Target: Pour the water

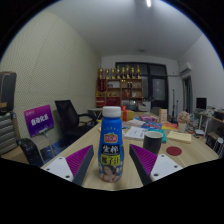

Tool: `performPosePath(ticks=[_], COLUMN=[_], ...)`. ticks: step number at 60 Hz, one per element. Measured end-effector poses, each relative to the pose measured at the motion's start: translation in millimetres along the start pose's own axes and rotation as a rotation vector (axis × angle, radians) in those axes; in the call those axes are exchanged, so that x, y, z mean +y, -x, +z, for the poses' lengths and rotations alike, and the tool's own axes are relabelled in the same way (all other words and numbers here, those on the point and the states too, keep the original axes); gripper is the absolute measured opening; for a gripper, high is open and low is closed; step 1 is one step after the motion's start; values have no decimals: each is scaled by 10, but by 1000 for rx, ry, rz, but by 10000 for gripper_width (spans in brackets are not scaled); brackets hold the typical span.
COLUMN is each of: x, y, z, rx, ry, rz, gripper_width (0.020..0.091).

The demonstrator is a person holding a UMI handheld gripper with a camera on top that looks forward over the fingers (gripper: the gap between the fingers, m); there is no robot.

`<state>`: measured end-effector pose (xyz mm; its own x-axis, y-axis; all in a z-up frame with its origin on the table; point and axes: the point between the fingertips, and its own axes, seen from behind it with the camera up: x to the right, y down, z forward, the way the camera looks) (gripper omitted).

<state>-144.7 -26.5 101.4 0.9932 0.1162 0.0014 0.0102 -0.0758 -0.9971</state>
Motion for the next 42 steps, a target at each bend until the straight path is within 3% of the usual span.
performPosePath(ticks=[15,19,30,42], x=[14,18,-32,-54], y=[-27,-31,-81,33], z=[614,690,740,807], rx=[90,100,100,30], ry=[1,3,-63,-40], rz=[-2,0,-14,47], gripper_width=[827,579,488,429])
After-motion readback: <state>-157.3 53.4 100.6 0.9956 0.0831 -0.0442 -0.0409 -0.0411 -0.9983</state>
